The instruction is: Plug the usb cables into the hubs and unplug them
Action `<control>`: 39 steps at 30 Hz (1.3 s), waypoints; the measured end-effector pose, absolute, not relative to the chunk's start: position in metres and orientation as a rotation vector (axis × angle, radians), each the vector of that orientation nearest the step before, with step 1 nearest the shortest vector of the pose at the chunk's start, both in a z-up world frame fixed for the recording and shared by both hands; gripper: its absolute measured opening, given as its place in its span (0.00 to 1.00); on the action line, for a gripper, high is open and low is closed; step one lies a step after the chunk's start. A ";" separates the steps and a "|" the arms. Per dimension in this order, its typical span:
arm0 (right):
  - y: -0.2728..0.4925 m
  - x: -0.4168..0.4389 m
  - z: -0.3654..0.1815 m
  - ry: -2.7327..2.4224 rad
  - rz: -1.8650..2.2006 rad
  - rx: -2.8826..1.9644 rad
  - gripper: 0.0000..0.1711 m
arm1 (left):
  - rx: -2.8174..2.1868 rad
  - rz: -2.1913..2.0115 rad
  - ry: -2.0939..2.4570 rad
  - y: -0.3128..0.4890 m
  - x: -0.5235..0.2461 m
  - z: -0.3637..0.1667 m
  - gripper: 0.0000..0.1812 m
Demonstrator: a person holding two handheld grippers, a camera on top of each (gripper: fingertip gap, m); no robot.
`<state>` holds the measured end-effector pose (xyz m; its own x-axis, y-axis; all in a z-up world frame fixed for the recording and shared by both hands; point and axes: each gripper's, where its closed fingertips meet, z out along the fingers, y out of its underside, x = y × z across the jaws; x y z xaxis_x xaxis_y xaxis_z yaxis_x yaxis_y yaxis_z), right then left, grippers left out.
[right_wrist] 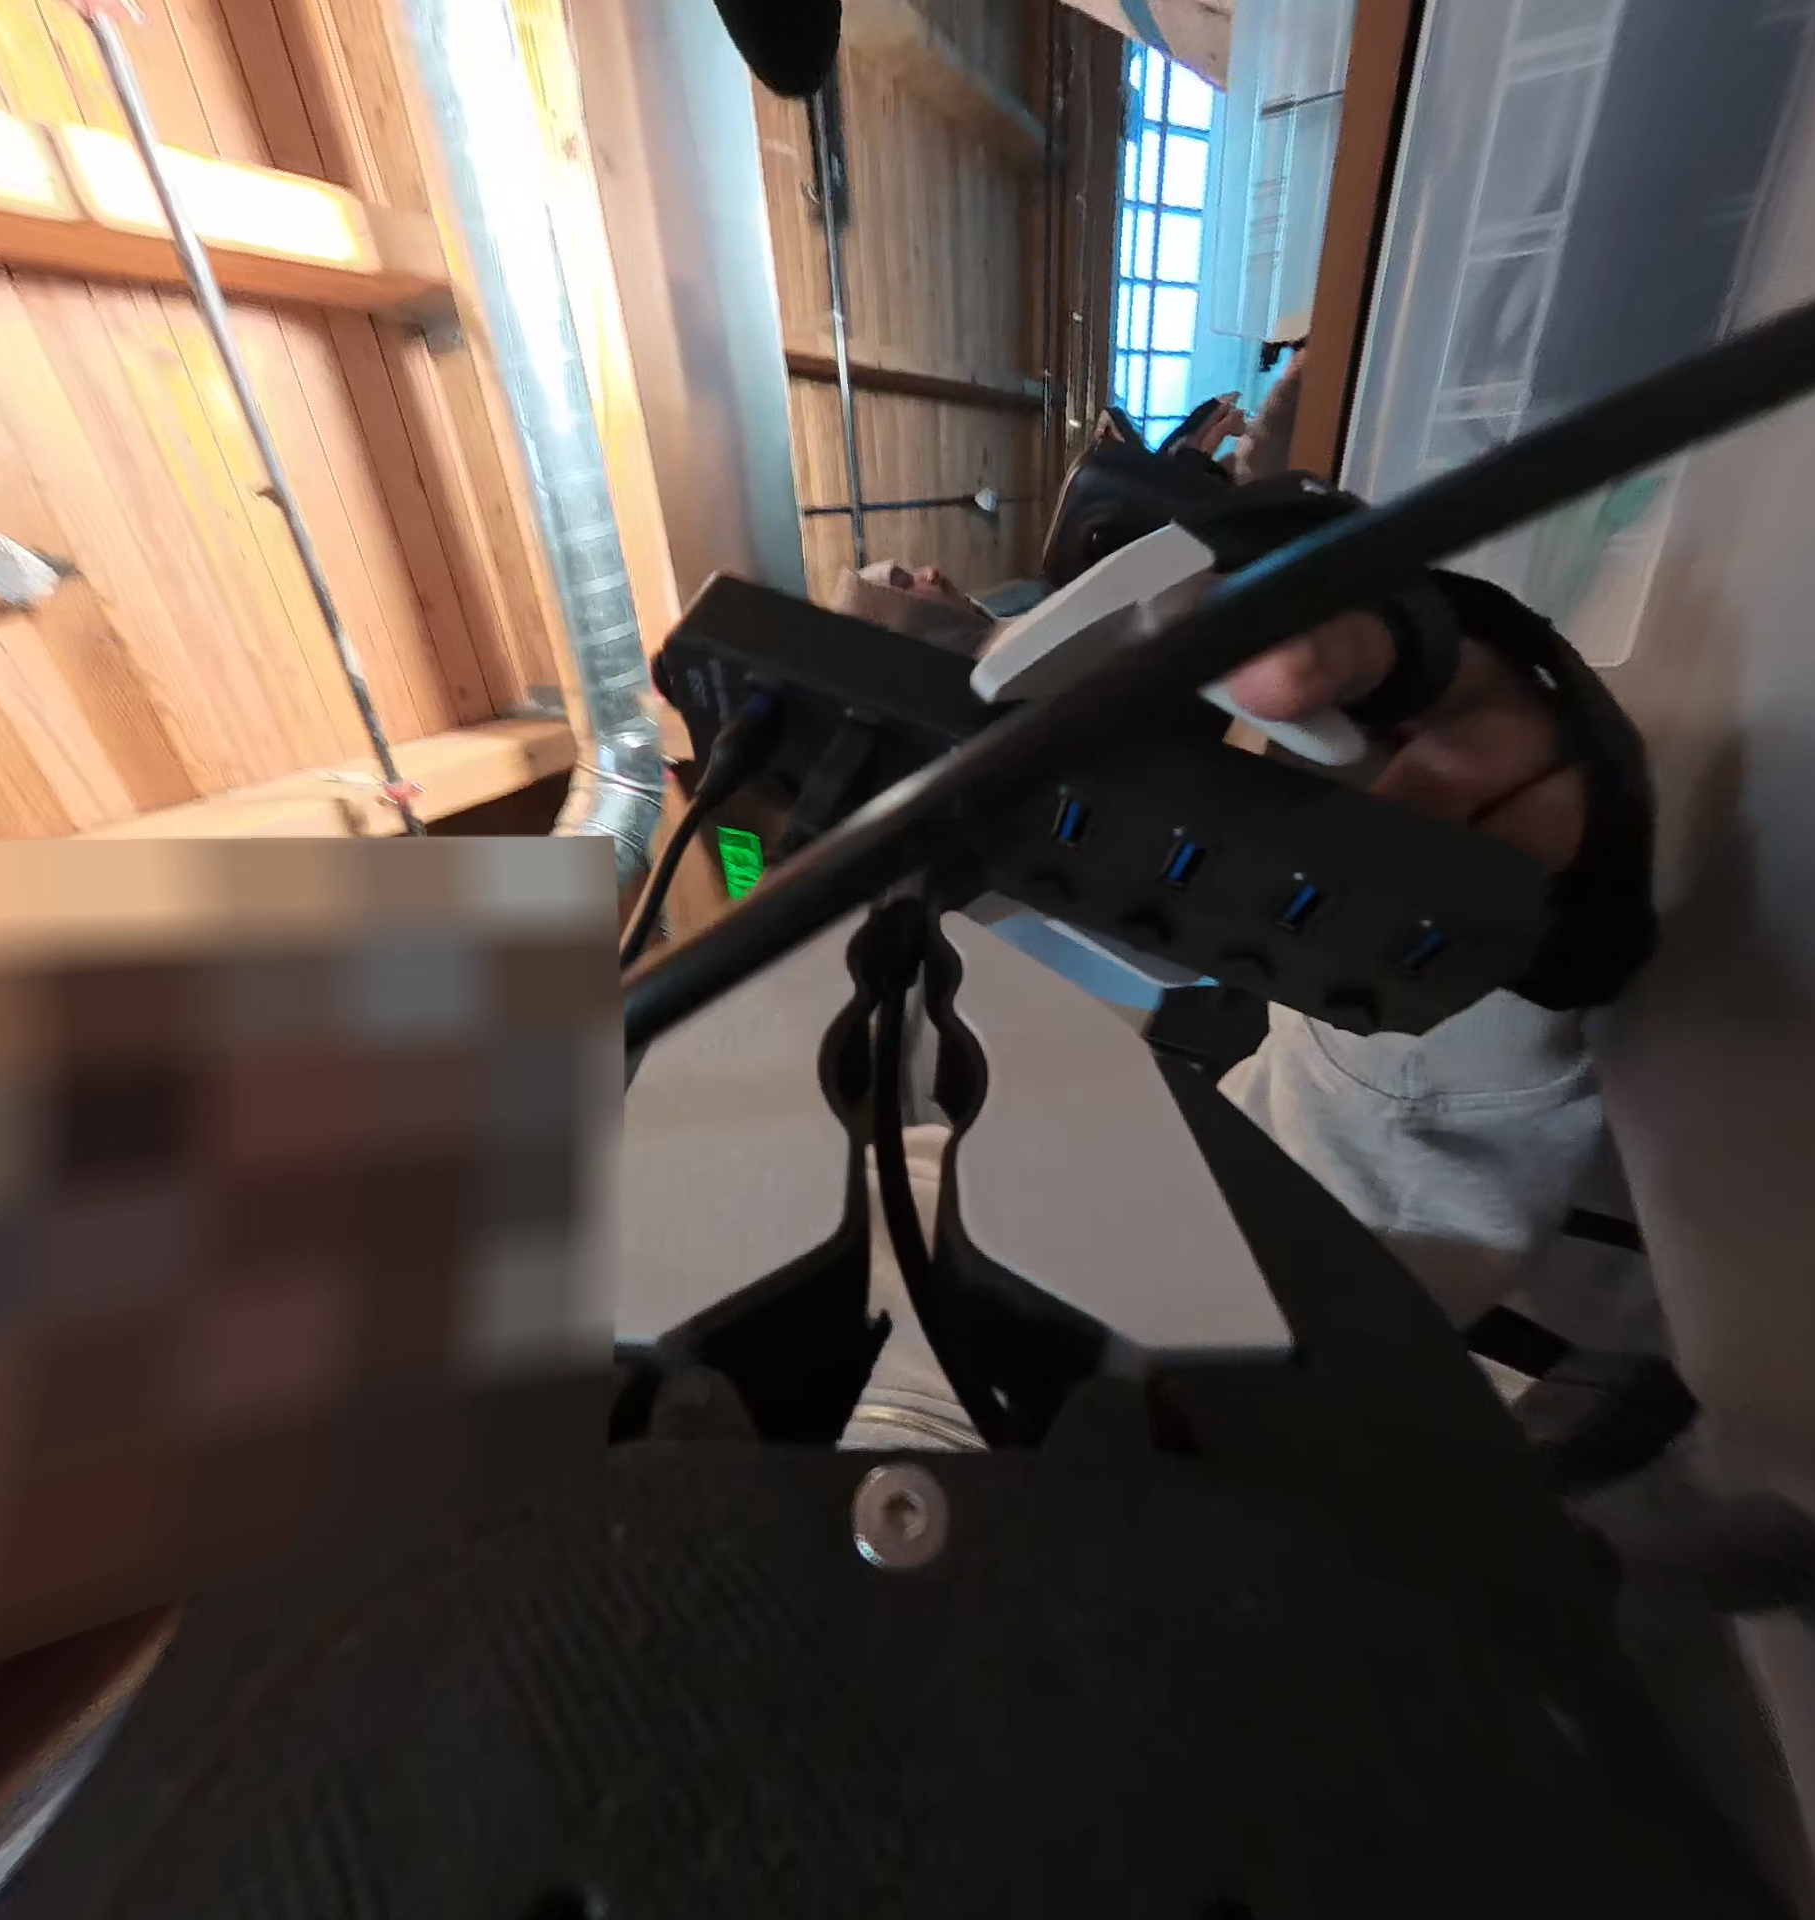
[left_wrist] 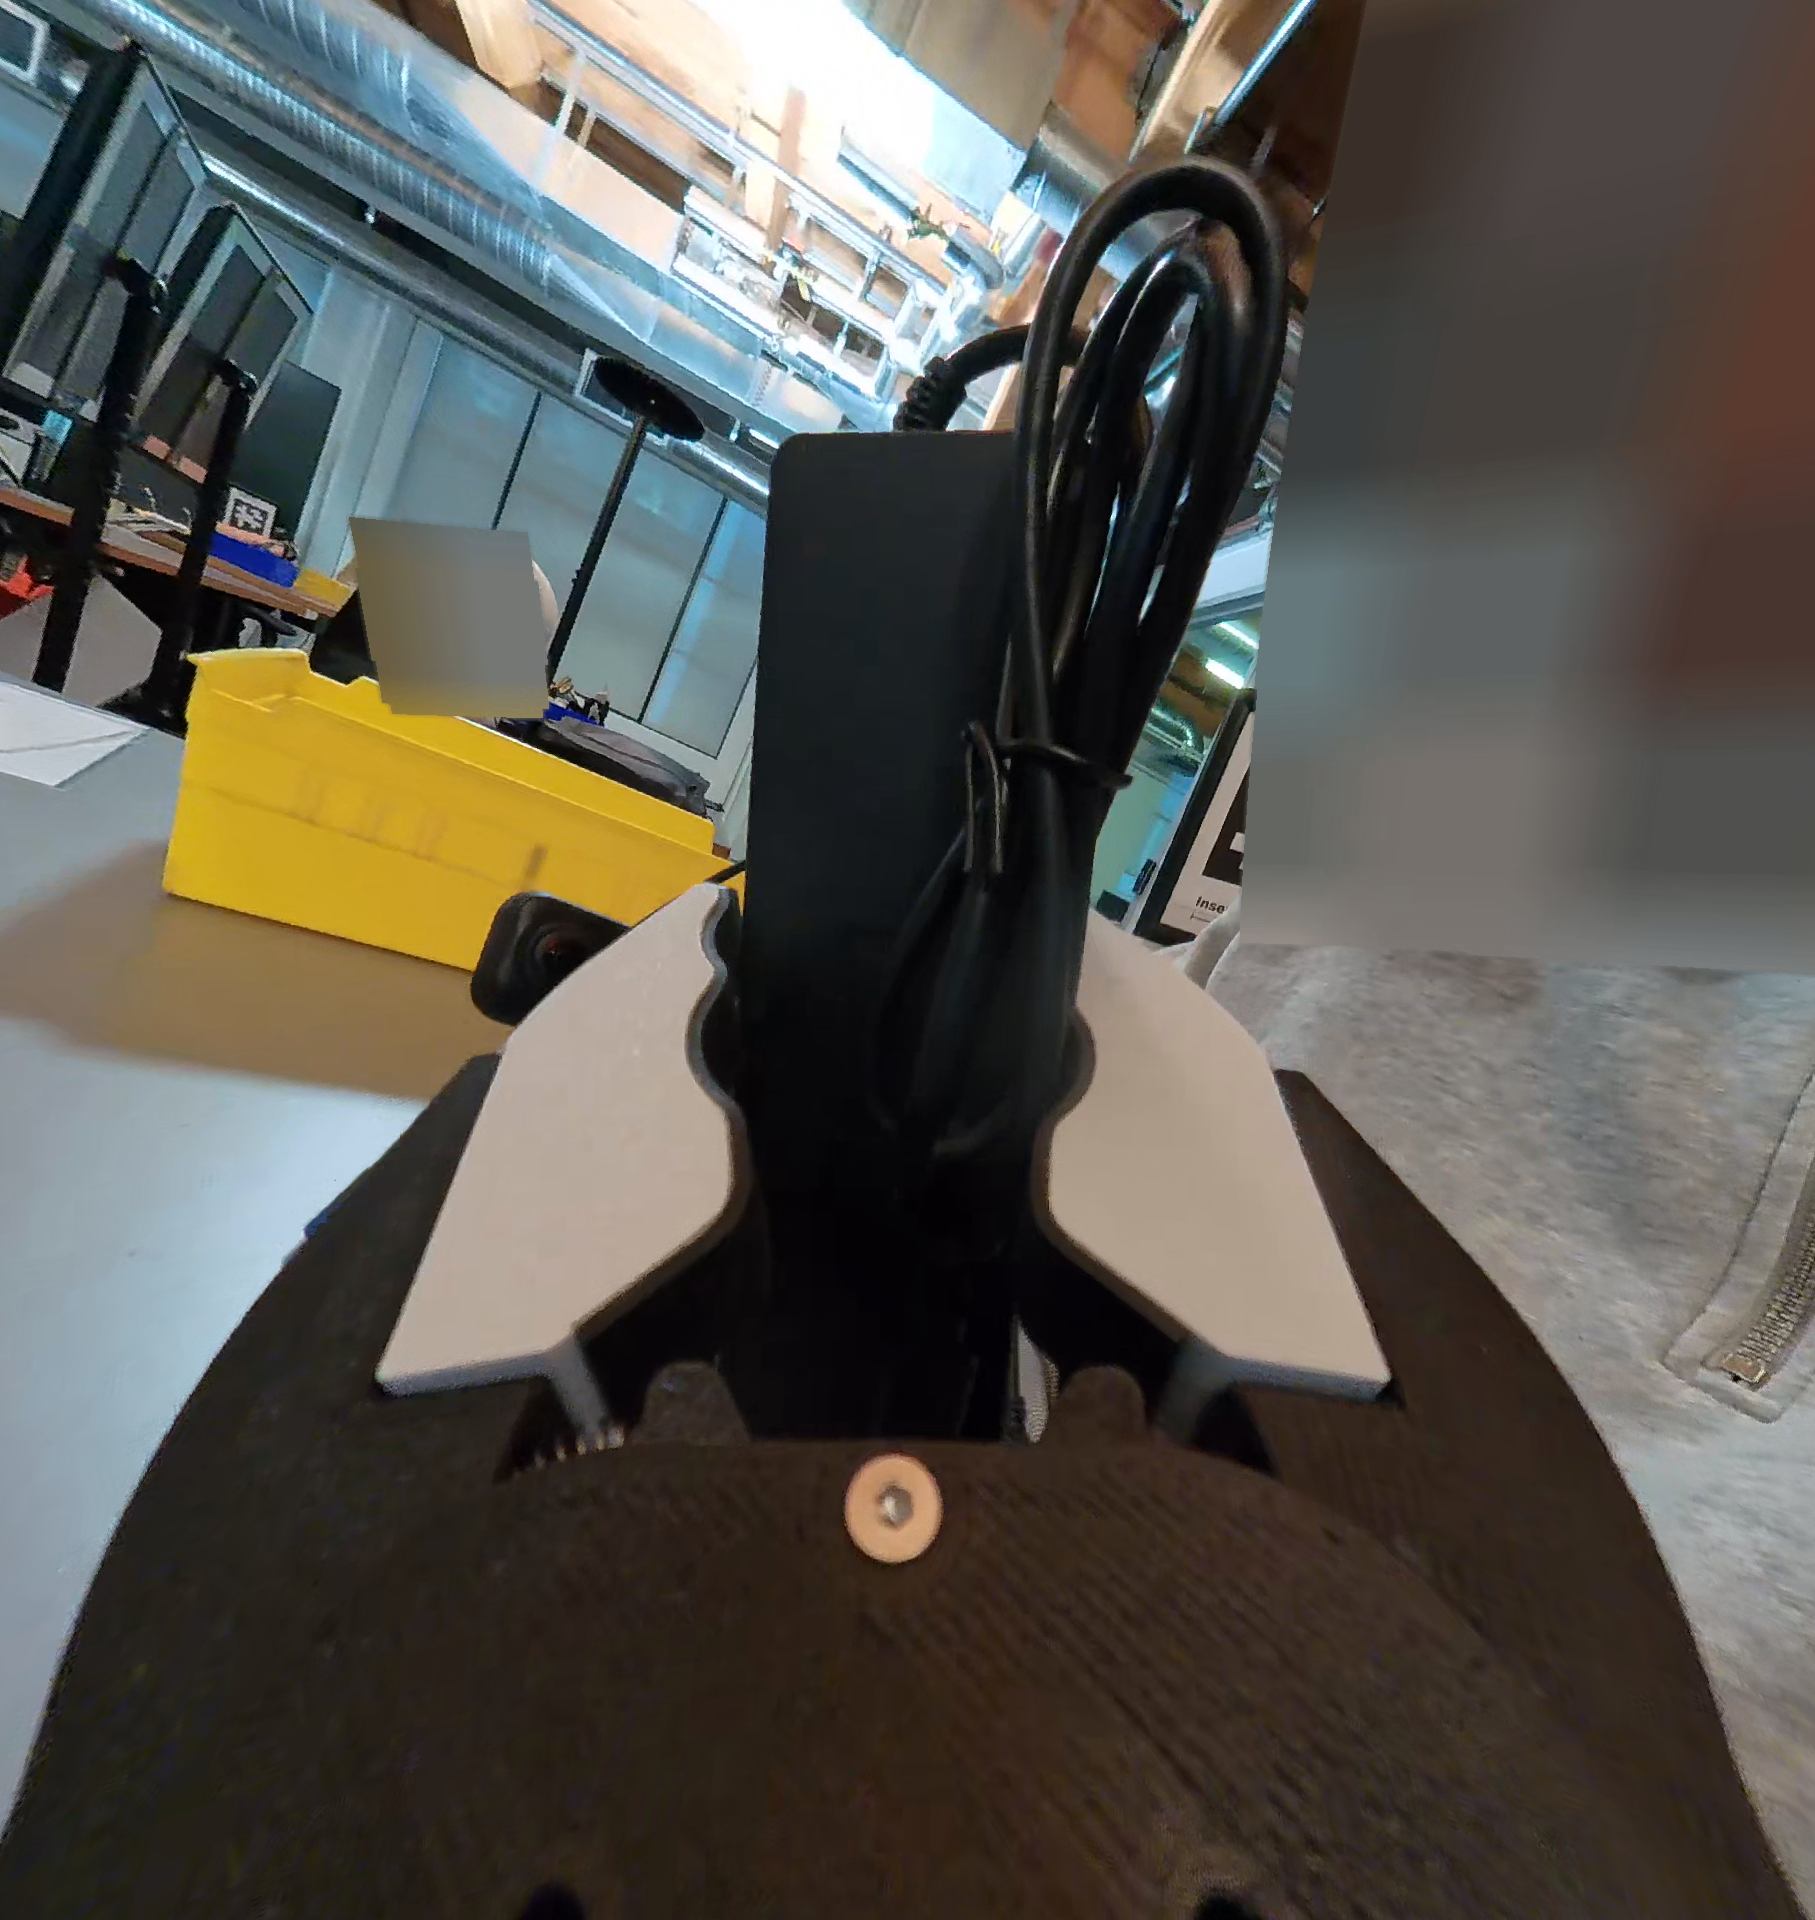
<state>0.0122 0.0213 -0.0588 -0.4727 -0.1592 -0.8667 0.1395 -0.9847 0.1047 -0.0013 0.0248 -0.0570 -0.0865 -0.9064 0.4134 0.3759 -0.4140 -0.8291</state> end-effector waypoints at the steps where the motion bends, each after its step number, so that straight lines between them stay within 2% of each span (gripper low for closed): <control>1: 0.023 0.013 -0.060 -0.061 -2.556 1.488 0.04 | -1.199 -1.674 0.670 0.025 -0.001 -0.057 0.31; 17: 0.037 0.017 -0.078 -0.162 -2.531 1.632 0.04 | -1.275 -1.552 0.721 0.029 0.002 -0.069 0.31; 32: 0.048 0.020 -0.089 -0.049 -2.515 1.940 0.04 | -1.385 -1.435 0.766 0.036 0.007 -0.086 0.32; 39: 0.047 0.020 -0.085 0.017 -2.563 1.922 0.05 | -1.409 -1.461 0.749 0.038 0.008 -0.090 0.32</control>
